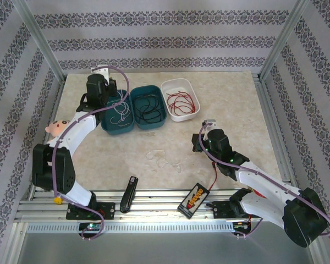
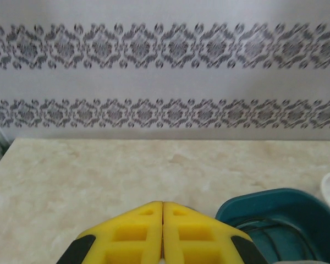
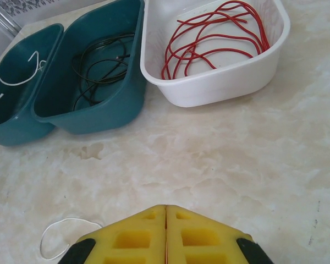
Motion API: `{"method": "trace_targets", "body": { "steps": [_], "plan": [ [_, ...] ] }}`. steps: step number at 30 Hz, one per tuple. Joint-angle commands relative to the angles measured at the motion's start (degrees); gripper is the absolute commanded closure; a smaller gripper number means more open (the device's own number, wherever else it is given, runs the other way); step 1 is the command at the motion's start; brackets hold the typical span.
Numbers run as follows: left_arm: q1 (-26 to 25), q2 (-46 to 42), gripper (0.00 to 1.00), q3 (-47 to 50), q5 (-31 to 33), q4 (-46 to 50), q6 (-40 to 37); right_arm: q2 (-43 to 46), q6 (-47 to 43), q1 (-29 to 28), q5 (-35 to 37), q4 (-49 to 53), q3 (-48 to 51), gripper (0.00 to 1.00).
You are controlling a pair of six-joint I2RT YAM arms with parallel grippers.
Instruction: Untangle the cables
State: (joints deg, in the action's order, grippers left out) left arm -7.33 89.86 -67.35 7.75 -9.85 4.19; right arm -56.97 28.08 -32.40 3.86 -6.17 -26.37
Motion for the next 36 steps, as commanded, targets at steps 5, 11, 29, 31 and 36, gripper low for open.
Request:
{"method": "trace_targets", "body": {
  "steps": [5,11,29,31,36],
  "plan": [
    [1.8,6.1,1.00,0.6,2.4,-1.3,2.6,1.3,-1.3,-0.3,1.4,2.1,-2.1,0.92],
    [2.1,10.7,1.00,-1.0,1.7,1.8,4.5,1.4,-1.4,-0.4,1.4,2.9,-2.7,0.92],
    [1.7,6.2,0.34,-4.0,-4.7,16.3,9.3,2.0,-2.8,-0.4,3.2,4.6,-4.7,0.83],
    [0.9,3.9,0.35,-2.1,-8.6,16.2,9.9,2.5,-2.8,-0.4,4.1,5.0,-4.9,0.79],
    [-5.9,-1.8,0.34,3.2,-13.6,18.0,8.2,3.7,-1.9,-0.2,8.1,7.8,-5.8,0.65]
  ]
}}
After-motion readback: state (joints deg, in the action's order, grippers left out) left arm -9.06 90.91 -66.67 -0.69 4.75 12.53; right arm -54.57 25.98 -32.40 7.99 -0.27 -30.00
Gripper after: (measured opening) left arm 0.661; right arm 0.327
